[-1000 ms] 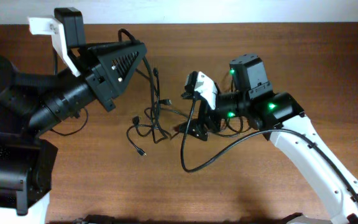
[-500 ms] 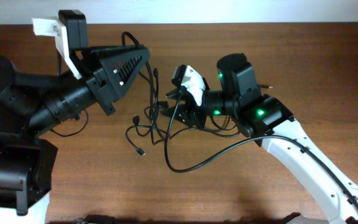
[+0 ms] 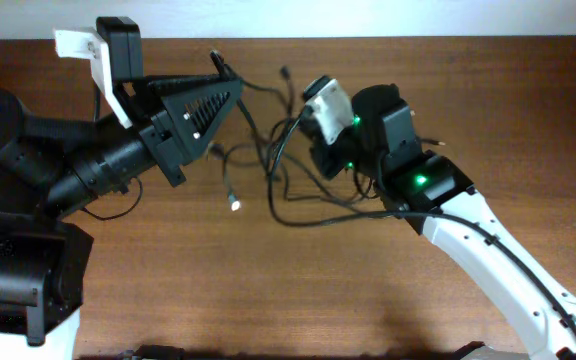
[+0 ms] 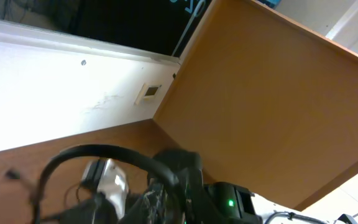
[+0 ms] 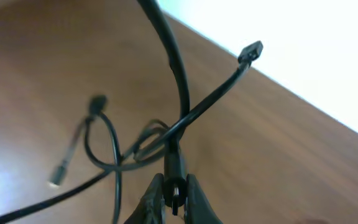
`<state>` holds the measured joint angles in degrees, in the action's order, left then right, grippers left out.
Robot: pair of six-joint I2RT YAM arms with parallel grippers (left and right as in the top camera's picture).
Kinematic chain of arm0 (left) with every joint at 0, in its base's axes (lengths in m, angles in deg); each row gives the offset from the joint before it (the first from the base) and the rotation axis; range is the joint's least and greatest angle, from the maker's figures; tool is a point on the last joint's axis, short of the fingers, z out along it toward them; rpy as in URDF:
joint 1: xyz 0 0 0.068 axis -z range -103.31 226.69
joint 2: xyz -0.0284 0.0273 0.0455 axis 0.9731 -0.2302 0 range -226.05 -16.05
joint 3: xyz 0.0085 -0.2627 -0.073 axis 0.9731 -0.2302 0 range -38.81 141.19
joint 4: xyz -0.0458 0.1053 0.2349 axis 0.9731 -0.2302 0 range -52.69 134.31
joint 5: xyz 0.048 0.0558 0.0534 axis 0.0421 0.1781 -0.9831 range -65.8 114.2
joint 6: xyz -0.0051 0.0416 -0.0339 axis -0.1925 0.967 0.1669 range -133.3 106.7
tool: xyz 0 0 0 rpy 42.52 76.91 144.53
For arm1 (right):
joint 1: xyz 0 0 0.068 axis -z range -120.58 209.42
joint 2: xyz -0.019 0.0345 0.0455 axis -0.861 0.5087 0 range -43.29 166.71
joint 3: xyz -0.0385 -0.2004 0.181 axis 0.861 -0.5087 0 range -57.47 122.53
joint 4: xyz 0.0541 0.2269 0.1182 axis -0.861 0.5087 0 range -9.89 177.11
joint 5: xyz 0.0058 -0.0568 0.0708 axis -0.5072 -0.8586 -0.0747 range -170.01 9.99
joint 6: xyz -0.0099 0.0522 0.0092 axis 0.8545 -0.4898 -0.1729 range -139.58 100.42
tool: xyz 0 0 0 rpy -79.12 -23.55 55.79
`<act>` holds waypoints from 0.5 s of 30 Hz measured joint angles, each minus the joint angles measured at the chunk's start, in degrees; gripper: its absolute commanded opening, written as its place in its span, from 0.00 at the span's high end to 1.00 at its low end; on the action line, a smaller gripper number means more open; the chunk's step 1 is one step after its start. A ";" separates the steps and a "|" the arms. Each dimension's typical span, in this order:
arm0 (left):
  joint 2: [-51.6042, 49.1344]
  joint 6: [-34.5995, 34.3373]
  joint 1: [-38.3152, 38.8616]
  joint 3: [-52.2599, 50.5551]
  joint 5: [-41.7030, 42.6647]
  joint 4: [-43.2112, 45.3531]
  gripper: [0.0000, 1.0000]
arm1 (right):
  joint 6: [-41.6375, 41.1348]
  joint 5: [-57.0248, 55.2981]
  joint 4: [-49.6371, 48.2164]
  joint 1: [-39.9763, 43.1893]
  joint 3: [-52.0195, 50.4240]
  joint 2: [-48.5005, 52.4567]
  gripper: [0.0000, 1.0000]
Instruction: Untangle cables
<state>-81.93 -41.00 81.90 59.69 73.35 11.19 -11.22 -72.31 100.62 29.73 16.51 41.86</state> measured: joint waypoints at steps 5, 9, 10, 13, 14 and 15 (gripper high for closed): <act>0.02 0.00 0.00 0.17 0.04 0.22 0.88 | -4.81 -14.62 1.27 9.42 0.00 0.00 0.96; 0.17 0.00 -2.64 0.42 0.39 0.20 0.72 | -8.04 -21.00 6.80 20.22 0.00 0.00 0.96; 0.22 -0.11 -3.63 0.42 0.39 0.13 0.59 | -8.57 -21.40 8.02 22.25 0.00 0.00 0.96; 0.33 -0.28 -5.90 0.52 0.37 -1.79 0.20 | -9.44 -20.09 10.86 27.98 0.00 0.00 0.96; 0.33 -0.04 -5.95 0.66 0.39 -2.78 0.18 | -9.09 -18.71 11.02 28.11 0.00 0.00 0.96; 0.31 0.35 -5.95 0.72 0.42 -4.33 0.11 | -7.93 -14.19 10.91 28.06 0.00 -0.02 0.96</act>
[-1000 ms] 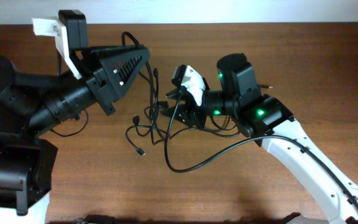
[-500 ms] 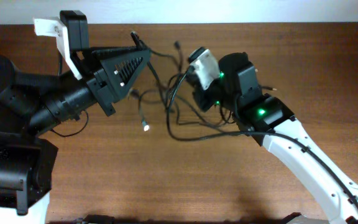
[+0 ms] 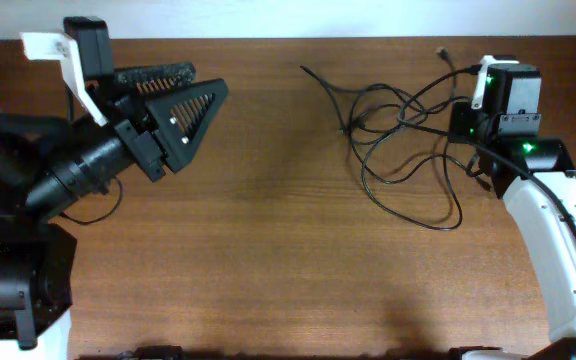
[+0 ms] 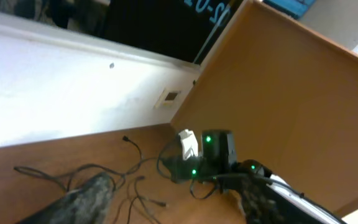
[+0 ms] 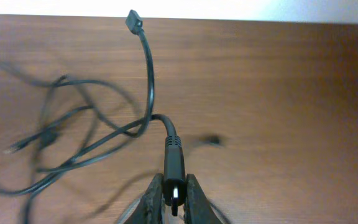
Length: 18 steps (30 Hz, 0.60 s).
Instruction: Untangle cables
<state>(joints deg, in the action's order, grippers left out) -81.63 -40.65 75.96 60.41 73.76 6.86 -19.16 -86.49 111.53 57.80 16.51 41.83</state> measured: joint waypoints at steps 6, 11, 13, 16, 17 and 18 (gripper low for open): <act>-4.37 8.76 0.00 0.76 -0.04 -18.45 0.01 | 1.33 36.87 -12.92 -0.79 -0.52 -2.49 0.96; -11.78 18.12 3.04 0.76 -0.04 -23.63 0.01 | -14.71 58.14 -39.32 -0.87 -0.70 -10.67 0.96; -14.25 21.70 6.29 0.76 -0.04 -23.82 0.01 | -23.82 61.79 -51.06 -0.87 -0.35 -13.42 0.96; -17.57 26.99 10.56 0.74 0.00 -23.98 0.01 | -35.08 64.15 -64.78 -0.87 -0.17 -16.83 0.96; -18.08 28.39 11.37 0.74 -0.07 -24.04 0.01 | -37.59 64.15 -66.95 -0.87 -0.15 -17.42 0.96; -18.51 29.81 12.35 0.74 -0.04 -24.02 0.01 | -40.30 64.04 -67.98 -0.87 -0.15 -18.12 0.96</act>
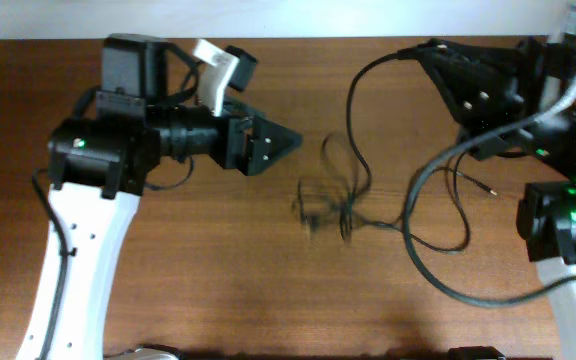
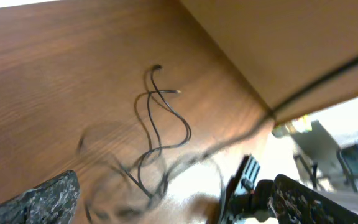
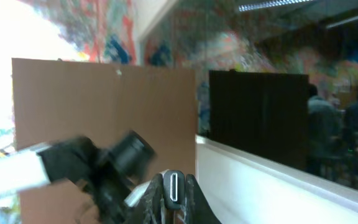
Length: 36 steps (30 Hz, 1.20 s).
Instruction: Untangle cables
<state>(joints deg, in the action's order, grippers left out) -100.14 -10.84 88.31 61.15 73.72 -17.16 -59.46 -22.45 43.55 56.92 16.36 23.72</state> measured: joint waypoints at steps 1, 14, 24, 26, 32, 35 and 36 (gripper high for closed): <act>-0.50 1.44 1.29 0.00 0.02 0.00 0.01 | -2.80 0.00 -0.26 0.00 0.00 -0.46 0.96; -3.37 5.31 12.31 0.00 1.11 8.61 0.16 | -9.49 -2.64 0.11 0.00 0.00 2.82 0.96; -3.37 5.22 15.89 0.02 -0.61 12.57 1.00 | -9.62 -2.21 0.07 0.28 0.00 3.82 0.96; -3.37 3.76 14.99 0.02 -3.98 12.68 1.00 | -9.62 -1.49 0.46 1.95 0.00 3.82 0.96; -3.02 -3.10 2.73 0.46 -2.51 13.16 1.00 | -1.31 2.34 29.70 12.83 -0.20 5.75 0.02; -1.31 -4.94 -5.22 0.33 -1.90 14.25 1.00 | 6.84 0.31 40.46 15.85 0.15 8.63 0.00; 0.11 -5.62 -6.36 0.35 -1.79 15.47 1.00 | 7.67 0.13 42.75 15.45 0.31 9.88 0.00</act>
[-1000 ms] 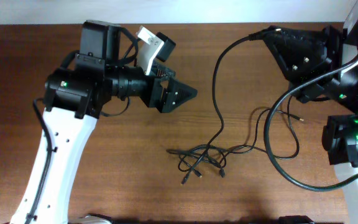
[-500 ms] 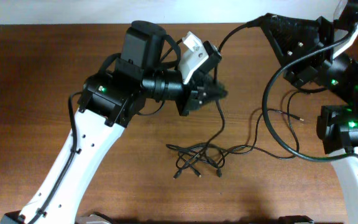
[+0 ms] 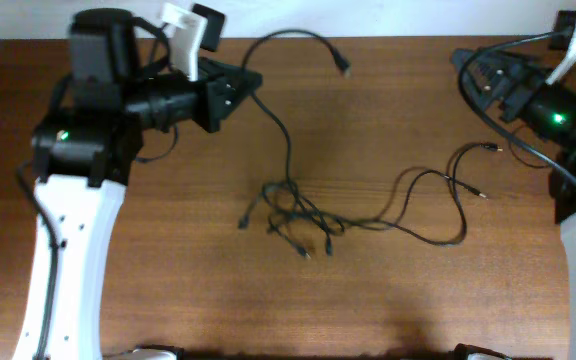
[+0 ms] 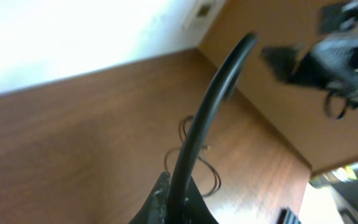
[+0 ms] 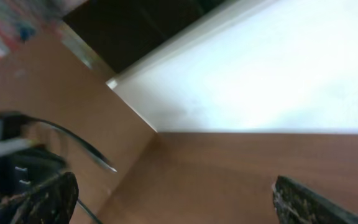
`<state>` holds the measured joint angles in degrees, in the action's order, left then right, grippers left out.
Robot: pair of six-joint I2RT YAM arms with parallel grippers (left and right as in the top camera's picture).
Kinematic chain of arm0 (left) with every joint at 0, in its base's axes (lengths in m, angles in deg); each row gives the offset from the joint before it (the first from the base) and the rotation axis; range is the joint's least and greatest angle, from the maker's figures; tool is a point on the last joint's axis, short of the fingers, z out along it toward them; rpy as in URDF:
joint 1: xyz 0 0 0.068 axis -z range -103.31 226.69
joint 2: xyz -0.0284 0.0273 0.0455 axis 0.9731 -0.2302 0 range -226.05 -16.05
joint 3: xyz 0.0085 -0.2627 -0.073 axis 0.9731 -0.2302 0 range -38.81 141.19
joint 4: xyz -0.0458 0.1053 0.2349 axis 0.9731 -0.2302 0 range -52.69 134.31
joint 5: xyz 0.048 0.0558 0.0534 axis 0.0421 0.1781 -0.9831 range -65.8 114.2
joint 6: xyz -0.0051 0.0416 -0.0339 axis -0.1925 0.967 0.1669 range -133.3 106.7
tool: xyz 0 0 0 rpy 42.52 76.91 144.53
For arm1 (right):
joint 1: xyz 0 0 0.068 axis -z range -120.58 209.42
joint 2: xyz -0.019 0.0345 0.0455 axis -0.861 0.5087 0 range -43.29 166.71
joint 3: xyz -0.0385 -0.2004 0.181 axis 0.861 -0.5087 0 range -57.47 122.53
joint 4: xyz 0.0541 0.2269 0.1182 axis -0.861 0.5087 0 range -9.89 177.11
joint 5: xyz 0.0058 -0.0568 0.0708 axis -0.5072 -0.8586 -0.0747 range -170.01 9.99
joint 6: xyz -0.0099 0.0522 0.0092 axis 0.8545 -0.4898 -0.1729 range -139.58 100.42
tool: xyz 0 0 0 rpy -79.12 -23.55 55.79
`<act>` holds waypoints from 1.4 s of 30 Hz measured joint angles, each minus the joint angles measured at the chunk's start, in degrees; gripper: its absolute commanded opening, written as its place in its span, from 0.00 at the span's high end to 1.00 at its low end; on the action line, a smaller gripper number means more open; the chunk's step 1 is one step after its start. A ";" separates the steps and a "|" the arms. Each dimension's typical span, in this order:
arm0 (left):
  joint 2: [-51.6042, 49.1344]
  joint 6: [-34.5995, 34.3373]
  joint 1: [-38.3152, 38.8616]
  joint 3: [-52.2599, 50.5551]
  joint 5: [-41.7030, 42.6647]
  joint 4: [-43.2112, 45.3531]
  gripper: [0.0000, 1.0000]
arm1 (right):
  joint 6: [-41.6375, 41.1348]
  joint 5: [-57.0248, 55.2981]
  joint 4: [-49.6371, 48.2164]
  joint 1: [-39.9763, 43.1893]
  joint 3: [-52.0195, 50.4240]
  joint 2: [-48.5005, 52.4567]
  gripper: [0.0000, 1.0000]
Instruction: Untangle cables
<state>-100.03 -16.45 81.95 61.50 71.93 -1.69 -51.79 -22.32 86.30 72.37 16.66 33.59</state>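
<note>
A knot of thin black cables lies mid-table. One thicker black cable rises from it to my left gripper at the back left, then arcs on to a free plug end. The left wrist view shows that gripper shut on this cable. A looping strand trails right from the knot. My right gripper hangs at the back right, raised and apart from the cables. Its fingers stand wide open around an empty gap.
The brown wooden table ends at a white wall along the back. A brown board stands beside the table in the right wrist view. The arms' own black leads run close to both wrists.
My right gripper was shut on a cable plug held high and is now open and empty. My left gripper was open over the middle and is now shut on a cable at the back left.
My right gripper first held a plug in the tangle at the table's middle, then at the far right with the tangle drawn there. Later it held the plug raised, left gripper open. Now the left holds a cable and the knot lies mid-table, spread out.
</note>
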 measured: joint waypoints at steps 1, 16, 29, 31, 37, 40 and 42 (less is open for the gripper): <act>1.20 -1.01 -0.52 0.15 0.20 1.20 0.99 | 1.51 0.09 2.45 -0.63 -0.02 1.46 0.00; 5.86 -26.84 -2.60 9.49 1.81 21.11 1.00 | 48.39 3.48 5.42 -31.39 -0.17 10.10 0.18; 5.81 -31.21 3.10 9.46 -0.22 20.00 0.92 | 49.79 -4.96 -10.64 -41.51 -0.39 12.22 0.96; 5.81 -31.63 3.10 9.46 -0.42 19.98 0.88 | 49.81 -9.01 -10.21 -41.51 -0.39 12.22 0.96; 5.77 -32.26 3.10 9.46 -0.39 20.11 0.20 | 49.83 -28.52 -8.35 -41.20 -0.39 12.24 0.96; 5.77 -32.28 3.10 9.49 0.81 20.11 0.18 | 49.86 -41.20 -8.46 -38.86 -0.39 12.24 0.96; 5.77 -32.28 3.10 9.49 1.42 19.69 0.13 | 49.96 -49.16 -11.37 -34.21 -0.42 12.26 0.96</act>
<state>-94.26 -48.74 85.05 70.99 73.35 18.01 -1.82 -71.48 74.94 38.17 16.25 45.86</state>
